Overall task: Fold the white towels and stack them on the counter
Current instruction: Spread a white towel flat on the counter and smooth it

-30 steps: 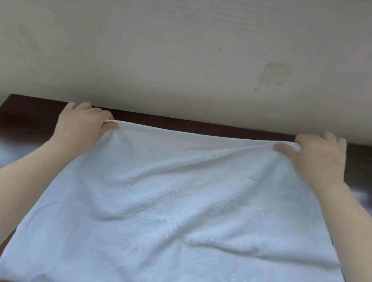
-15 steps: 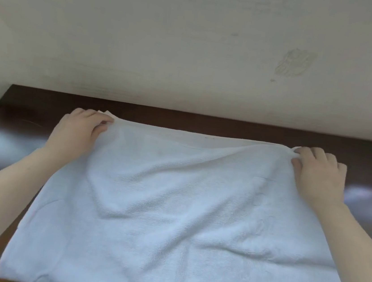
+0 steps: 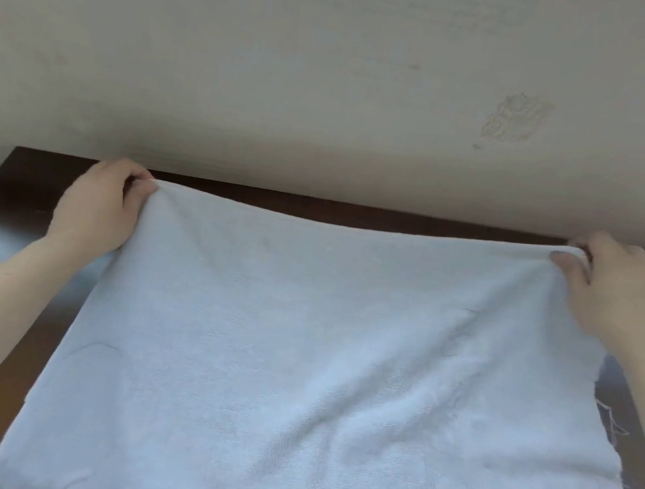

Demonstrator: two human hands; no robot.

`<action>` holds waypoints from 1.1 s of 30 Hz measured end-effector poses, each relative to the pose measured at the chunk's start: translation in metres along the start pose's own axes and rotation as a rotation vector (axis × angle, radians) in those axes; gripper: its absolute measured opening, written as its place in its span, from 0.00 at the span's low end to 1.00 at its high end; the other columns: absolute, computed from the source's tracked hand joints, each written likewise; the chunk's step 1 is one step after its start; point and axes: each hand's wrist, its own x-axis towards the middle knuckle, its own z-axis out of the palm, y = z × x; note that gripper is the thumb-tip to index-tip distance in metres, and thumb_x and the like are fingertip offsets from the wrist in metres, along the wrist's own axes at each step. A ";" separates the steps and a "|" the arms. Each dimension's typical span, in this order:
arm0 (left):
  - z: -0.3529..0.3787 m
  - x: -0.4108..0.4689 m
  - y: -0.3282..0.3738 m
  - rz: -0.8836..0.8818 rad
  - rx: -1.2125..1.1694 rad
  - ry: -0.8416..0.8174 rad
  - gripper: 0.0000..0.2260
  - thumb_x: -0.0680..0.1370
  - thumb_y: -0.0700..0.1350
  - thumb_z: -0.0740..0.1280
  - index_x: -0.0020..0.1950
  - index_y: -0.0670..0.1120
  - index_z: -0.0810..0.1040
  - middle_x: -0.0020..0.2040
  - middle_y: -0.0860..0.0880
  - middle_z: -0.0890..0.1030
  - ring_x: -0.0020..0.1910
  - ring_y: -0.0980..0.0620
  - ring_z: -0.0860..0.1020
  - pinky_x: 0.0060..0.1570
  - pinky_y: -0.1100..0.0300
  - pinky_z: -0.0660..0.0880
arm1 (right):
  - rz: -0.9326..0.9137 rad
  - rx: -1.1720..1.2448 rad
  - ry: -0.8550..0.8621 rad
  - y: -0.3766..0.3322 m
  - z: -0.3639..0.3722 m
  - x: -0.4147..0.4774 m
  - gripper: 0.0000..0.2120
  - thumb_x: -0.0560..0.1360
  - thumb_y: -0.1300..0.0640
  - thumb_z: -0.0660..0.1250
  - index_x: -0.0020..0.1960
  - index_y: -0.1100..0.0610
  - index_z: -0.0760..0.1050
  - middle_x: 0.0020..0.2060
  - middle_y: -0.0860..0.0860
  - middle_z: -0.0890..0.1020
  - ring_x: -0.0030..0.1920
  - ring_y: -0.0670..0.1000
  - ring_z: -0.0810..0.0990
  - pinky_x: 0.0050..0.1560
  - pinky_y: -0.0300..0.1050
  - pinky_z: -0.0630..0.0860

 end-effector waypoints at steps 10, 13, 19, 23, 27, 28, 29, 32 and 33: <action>0.038 -0.035 0.044 -0.106 -0.027 0.056 0.18 0.82 0.47 0.61 0.72 0.47 0.70 0.71 0.40 0.71 0.70 0.37 0.68 0.63 0.40 0.67 | 0.115 -0.020 0.067 -0.053 0.050 -0.020 0.19 0.79 0.54 0.62 0.67 0.61 0.72 0.64 0.66 0.71 0.68 0.66 0.66 0.69 0.67 0.58; 0.046 -0.087 0.094 0.194 -0.065 -0.141 0.22 0.82 0.56 0.56 0.76 0.52 0.67 0.79 0.44 0.62 0.79 0.43 0.57 0.73 0.42 0.57 | -0.014 0.098 -0.081 -0.104 0.051 -0.063 0.26 0.80 0.39 0.52 0.75 0.48 0.63 0.76 0.54 0.63 0.77 0.61 0.54 0.72 0.69 0.46; 0.085 -0.131 0.137 0.338 0.224 -0.381 0.30 0.80 0.68 0.44 0.81 0.60 0.49 0.82 0.52 0.41 0.79 0.49 0.35 0.77 0.42 0.38 | -0.194 -0.077 -0.351 -0.160 0.088 -0.110 0.32 0.76 0.28 0.34 0.78 0.37 0.41 0.80 0.45 0.43 0.79 0.60 0.39 0.72 0.71 0.36; 0.089 -0.124 0.126 0.317 0.248 -0.358 0.30 0.80 0.68 0.44 0.81 0.60 0.47 0.82 0.53 0.42 0.80 0.50 0.36 0.75 0.36 0.40 | -0.189 -0.074 -0.332 -0.150 0.101 -0.109 0.30 0.77 0.28 0.35 0.77 0.34 0.39 0.80 0.43 0.42 0.79 0.60 0.40 0.72 0.71 0.36; 0.083 -0.113 0.105 0.222 0.232 -0.361 0.31 0.79 0.71 0.43 0.80 0.63 0.43 0.82 0.55 0.41 0.80 0.48 0.38 0.74 0.33 0.42 | -0.192 -0.067 -0.315 -0.143 0.102 -0.104 0.30 0.78 0.29 0.36 0.78 0.34 0.40 0.80 0.44 0.45 0.79 0.58 0.42 0.73 0.68 0.35; 0.080 -0.111 0.097 0.184 0.227 -0.360 0.31 0.78 0.71 0.42 0.80 0.64 0.41 0.82 0.55 0.41 0.80 0.49 0.39 0.74 0.34 0.42 | -0.181 -0.078 -0.310 -0.137 0.102 -0.101 0.30 0.78 0.29 0.35 0.78 0.35 0.40 0.80 0.45 0.46 0.79 0.57 0.42 0.74 0.67 0.35; 0.076 -0.109 0.089 0.151 0.225 -0.360 0.31 0.78 0.71 0.41 0.79 0.64 0.40 0.82 0.55 0.41 0.80 0.50 0.39 0.75 0.34 0.41 | -0.161 -0.094 -0.304 -0.128 0.100 -0.097 0.31 0.78 0.29 0.34 0.78 0.36 0.41 0.80 0.46 0.46 0.80 0.55 0.43 0.74 0.66 0.35; 0.065 -0.107 0.072 0.098 0.239 -0.371 0.33 0.78 0.71 0.40 0.80 0.61 0.40 0.82 0.55 0.42 0.80 0.51 0.39 0.75 0.34 0.41 | -0.057 -0.121 -0.302 -0.094 0.093 -0.085 0.32 0.77 0.30 0.34 0.79 0.39 0.42 0.80 0.47 0.45 0.80 0.52 0.41 0.75 0.65 0.36; 0.063 -0.107 0.072 0.091 0.243 -0.377 0.33 0.78 0.71 0.39 0.80 0.60 0.41 0.82 0.55 0.42 0.80 0.51 0.39 0.75 0.35 0.41 | -0.020 -0.118 -0.311 -0.085 0.089 -0.081 0.32 0.78 0.30 0.35 0.80 0.40 0.43 0.81 0.47 0.45 0.79 0.52 0.40 0.75 0.65 0.37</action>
